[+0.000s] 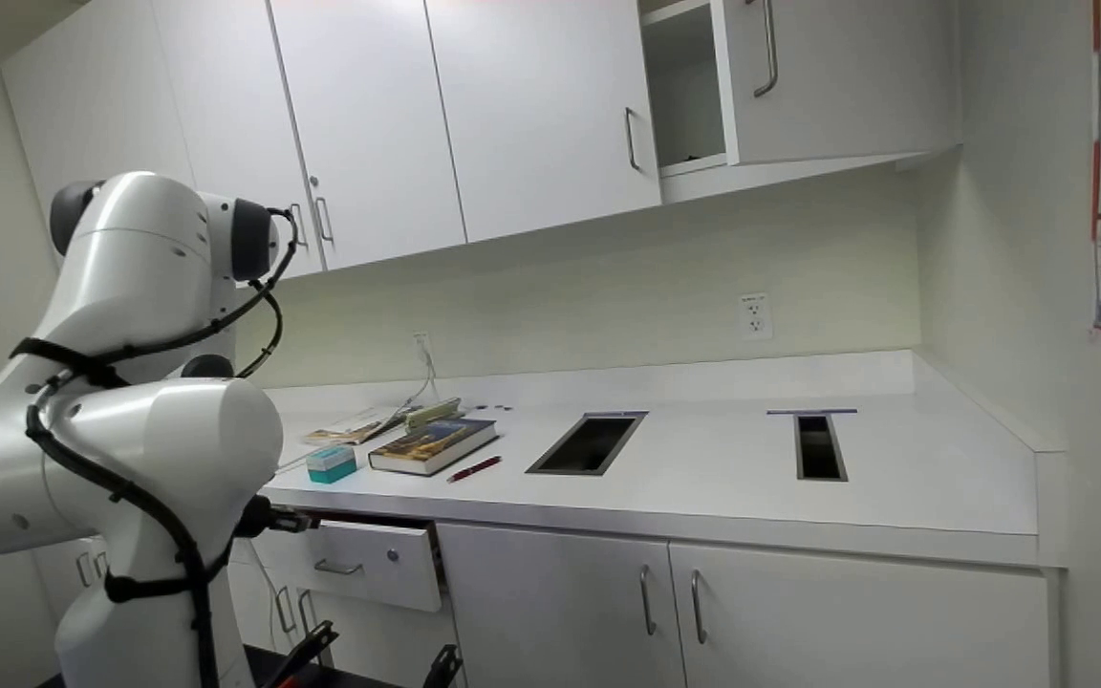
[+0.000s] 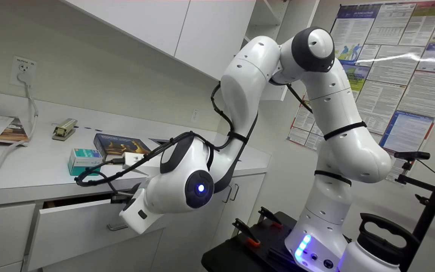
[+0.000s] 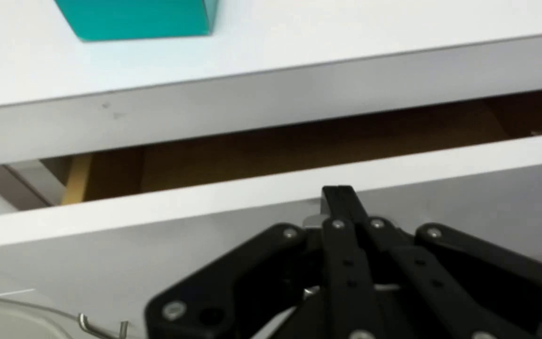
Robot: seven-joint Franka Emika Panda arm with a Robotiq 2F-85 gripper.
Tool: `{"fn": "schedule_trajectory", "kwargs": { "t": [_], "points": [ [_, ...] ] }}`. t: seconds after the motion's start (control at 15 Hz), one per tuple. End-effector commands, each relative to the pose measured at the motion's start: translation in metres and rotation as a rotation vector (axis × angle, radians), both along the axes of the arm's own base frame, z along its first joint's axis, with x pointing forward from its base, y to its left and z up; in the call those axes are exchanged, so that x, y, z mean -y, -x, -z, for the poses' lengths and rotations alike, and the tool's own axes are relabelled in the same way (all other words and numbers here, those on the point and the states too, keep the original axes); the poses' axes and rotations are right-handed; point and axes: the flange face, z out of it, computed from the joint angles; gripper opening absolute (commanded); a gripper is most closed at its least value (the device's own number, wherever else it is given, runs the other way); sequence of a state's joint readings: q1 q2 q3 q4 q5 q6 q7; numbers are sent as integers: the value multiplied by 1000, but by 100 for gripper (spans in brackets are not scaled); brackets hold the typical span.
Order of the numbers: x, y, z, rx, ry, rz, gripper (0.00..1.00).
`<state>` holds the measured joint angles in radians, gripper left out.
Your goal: Close the open drawer
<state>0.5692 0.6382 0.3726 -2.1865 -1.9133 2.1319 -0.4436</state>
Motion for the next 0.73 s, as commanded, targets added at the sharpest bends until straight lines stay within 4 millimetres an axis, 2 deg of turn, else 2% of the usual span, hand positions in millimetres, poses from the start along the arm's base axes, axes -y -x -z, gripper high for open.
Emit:
{"fn": "schedule_trajectory", "kwargs": {
  "t": [0.0, 0.2, 0.33, 0.67],
  "points": [
    [6, 13, -73, 54, 25, -43, 0],
    [13, 13, -117, 16, 65, -46, 0],
    [20, 12, -136, -35, 95, -57, 0],
    [36, 5, -161, -126, 134, -50, 0]
  ]
}}
